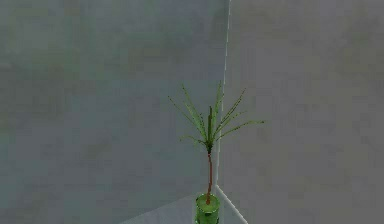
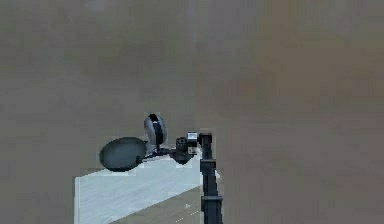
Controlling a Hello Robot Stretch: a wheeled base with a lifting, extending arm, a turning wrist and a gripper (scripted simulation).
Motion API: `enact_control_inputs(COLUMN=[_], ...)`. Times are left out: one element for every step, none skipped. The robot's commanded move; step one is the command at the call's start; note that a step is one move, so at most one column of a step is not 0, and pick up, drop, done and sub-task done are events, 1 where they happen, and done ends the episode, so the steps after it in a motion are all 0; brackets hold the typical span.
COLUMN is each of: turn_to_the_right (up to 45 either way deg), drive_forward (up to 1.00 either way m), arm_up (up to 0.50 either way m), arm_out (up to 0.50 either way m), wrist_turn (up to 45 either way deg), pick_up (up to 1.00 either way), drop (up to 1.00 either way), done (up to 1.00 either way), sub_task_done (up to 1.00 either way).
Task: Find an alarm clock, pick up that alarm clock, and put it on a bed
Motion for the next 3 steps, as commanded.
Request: enact_control_inputs(turn_to_the_right=[0.0, 0.0, 0.0], drive_forward=[0.00, 0.00, 0.00], arm_up=[0.30, 0.00, 0.00], arm_out=[0.00, 0.00, 0.00], wrist_turn=[0.0, -45.0, -33.0], pick_up=[0.00, 0.00, 0.00], drop=[0.00, 0.00, 0.00], done=[0.00, 0.00, 0.00], sub_task_done=[0.00, 0.00, 0.00])
